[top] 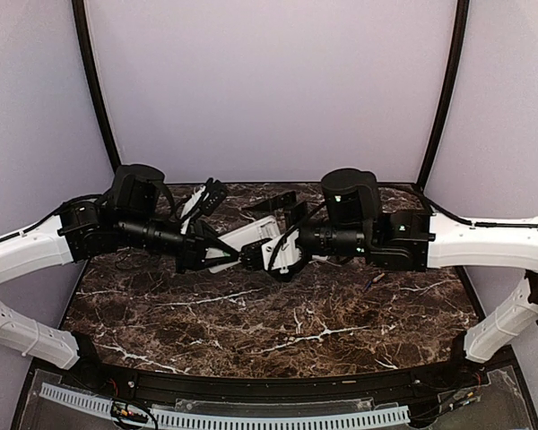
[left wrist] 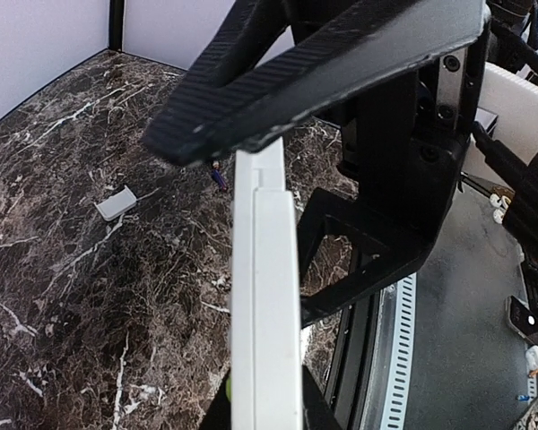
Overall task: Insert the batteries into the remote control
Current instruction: Pass from the left arm to the right
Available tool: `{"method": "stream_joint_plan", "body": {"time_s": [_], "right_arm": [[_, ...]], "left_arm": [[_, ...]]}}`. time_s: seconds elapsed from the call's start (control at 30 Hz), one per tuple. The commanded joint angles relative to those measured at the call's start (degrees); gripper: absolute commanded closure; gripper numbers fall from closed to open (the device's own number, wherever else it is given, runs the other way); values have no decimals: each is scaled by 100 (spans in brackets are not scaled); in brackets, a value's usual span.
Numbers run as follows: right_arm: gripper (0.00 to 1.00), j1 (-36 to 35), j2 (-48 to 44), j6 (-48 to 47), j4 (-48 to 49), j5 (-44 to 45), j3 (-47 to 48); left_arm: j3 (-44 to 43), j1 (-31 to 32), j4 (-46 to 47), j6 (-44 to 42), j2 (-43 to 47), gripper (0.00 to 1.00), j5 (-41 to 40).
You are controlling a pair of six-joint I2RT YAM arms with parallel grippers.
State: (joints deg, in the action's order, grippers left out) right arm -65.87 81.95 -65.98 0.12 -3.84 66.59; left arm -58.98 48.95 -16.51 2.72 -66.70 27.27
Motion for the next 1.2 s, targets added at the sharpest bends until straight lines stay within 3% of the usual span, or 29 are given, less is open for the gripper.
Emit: {"method": "stream_joint_plan", "body": {"time_s": [0.0, 0.07, 0.23, 0.33, 0.43, 0.7, 0.73, 0.77, 0.8, 0.83, 0.9, 0.97, 1.07, 1.17], "right_arm": [[12, -205, 317, -840, 17, 980, 319], [22, -299, 400, -1083, 97, 1271, 326], [28, -467, 522, -1478, 375, 1810, 285], [42, -534, 585, -1598, 559, 2017, 236], [56, -554, 615, -1598, 551, 2116, 224], [76, -575, 616, -1235, 268, 2287, 328], [77, -571, 614, -1078, 116, 2286, 381], [79, -572, 612, -835, -119, 2257, 459], [80, -558, 611, -563, -399, 2204, 532], [80, -537, 605, -225, -645, 2120, 599], [80, -451, 594, 475, -1241, 1853, 674], [80, -297, 594, 1259, -1797, 1481, 657], [81, 34, 613, 2460, -2434, 578, 423], [80, 256, 733, 3397, -2452, -323, 22]], "left_arm": [[-220, -26, -130, 37, 1, 100, 104], [-223, -28, -144, 48, -9, 100, 72], [-225, -28, -130, 55, -54, 100, -27], [-251, -26, -128, 50, -97, 100, -22], [-251, -28, -124, 44, -107, 100, -1], [-231, -26, -143, 19, -63, 99, -40], [-234, -26, -151, 14, -59, 91, -119], [-240, -26, -164, 19, -52, 68, -179], [-247, -26, -170, 19, -27, 54, -356], [-246, -26, -175, 18, -5, 34, -469], [-229, -28, -177, -8, 85, 16, -860], [-190, -27, -159, -66, 211, 8, -1227], [-69, -26, -70, -113, 502, 3, -1739], [63, -34, 97, -168, 745, 1, -2261]]}}
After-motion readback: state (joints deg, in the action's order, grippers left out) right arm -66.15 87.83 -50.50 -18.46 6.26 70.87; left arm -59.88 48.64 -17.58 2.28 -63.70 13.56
